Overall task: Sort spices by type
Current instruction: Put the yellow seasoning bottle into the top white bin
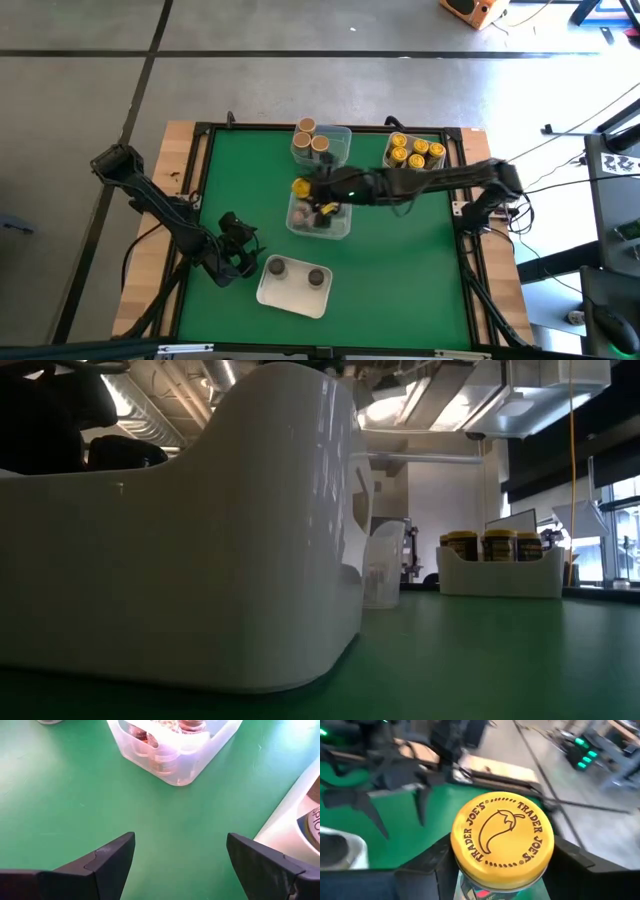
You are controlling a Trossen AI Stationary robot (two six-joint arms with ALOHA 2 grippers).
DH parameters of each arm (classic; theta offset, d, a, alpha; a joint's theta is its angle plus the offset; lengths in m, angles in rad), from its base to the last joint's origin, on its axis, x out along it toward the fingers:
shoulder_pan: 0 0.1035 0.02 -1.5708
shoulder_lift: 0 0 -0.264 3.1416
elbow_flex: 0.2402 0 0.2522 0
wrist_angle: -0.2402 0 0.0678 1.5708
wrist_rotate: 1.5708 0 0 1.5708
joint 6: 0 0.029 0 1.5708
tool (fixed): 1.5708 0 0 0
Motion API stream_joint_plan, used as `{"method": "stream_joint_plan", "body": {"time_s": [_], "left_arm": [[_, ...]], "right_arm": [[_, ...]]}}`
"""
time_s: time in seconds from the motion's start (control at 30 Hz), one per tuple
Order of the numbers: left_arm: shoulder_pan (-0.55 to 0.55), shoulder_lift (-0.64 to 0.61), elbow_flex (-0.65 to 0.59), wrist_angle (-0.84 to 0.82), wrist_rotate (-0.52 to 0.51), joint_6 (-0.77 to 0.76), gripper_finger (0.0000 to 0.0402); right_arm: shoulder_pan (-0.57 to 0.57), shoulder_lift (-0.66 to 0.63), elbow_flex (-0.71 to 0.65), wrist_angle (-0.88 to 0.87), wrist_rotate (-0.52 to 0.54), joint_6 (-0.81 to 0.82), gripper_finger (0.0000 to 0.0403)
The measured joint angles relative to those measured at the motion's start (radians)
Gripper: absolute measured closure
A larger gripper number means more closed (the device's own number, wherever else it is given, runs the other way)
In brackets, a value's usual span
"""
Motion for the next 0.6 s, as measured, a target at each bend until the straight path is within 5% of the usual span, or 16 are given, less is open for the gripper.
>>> {"method": "stream_joint_plan", "body": {"time_s": [0.23, 0.6], "left_arm": [[0.000, 0.000, 0.000, 0.002, 0.000, 0.000, 0.0090], [0.000, 0.000, 0.000, 0.001, -0.002, 0.001, 0.0090]], "right_arm": [[0.000, -0.175, -0.041, -0.270, 0.153, 0.081, 0.0183], [0.000, -0.513, -0.436, -0.316, 0.375, 0.281, 0.0183]]}}
